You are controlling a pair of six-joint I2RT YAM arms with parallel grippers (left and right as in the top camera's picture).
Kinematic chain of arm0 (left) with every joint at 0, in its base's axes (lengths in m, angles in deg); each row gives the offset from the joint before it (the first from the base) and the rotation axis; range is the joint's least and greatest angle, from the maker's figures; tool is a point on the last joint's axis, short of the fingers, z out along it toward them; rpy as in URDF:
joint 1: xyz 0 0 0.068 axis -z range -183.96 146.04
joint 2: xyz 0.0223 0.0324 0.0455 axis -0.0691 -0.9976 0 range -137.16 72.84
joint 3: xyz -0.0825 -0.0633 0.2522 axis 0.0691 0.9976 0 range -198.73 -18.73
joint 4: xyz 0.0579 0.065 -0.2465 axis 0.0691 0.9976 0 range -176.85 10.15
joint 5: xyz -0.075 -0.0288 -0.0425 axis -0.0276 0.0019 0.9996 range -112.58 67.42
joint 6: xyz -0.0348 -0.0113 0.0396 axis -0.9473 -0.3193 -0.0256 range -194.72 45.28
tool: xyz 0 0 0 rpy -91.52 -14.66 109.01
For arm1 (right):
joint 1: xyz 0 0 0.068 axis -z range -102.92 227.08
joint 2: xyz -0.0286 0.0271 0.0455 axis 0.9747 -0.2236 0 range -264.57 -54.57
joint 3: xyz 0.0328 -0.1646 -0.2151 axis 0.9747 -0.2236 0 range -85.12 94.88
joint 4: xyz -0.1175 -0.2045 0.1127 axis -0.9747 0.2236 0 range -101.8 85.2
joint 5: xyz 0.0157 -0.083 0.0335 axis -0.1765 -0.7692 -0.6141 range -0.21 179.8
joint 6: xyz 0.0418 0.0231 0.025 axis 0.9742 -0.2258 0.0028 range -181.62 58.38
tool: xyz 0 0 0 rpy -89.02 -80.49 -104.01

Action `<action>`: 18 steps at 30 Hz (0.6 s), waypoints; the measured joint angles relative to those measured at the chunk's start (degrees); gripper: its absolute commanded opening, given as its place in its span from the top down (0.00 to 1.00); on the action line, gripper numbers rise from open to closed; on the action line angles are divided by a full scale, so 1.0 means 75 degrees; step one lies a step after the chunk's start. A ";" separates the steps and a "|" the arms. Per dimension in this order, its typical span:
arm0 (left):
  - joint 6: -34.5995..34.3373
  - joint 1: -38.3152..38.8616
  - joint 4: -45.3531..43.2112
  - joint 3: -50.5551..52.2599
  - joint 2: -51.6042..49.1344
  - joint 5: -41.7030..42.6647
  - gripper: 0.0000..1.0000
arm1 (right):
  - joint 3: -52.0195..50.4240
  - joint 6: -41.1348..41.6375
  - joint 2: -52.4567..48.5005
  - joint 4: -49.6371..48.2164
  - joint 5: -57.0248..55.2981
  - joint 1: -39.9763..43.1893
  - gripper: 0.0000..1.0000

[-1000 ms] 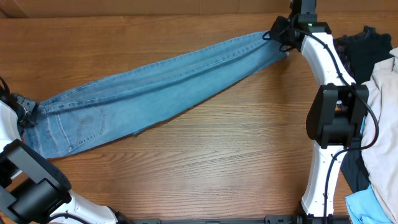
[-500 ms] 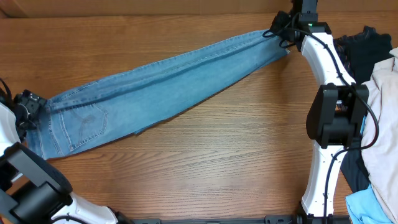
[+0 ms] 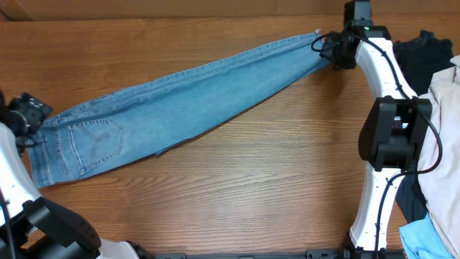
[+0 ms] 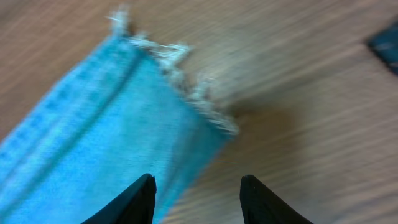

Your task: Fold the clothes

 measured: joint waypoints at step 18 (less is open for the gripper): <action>0.0137 0.0877 -0.0338 0.1751 -0.0635 -0.0382 0.13 | 0.0047 -0.0172 -0.0845 -0.0973 0.0653 0.0128 0.44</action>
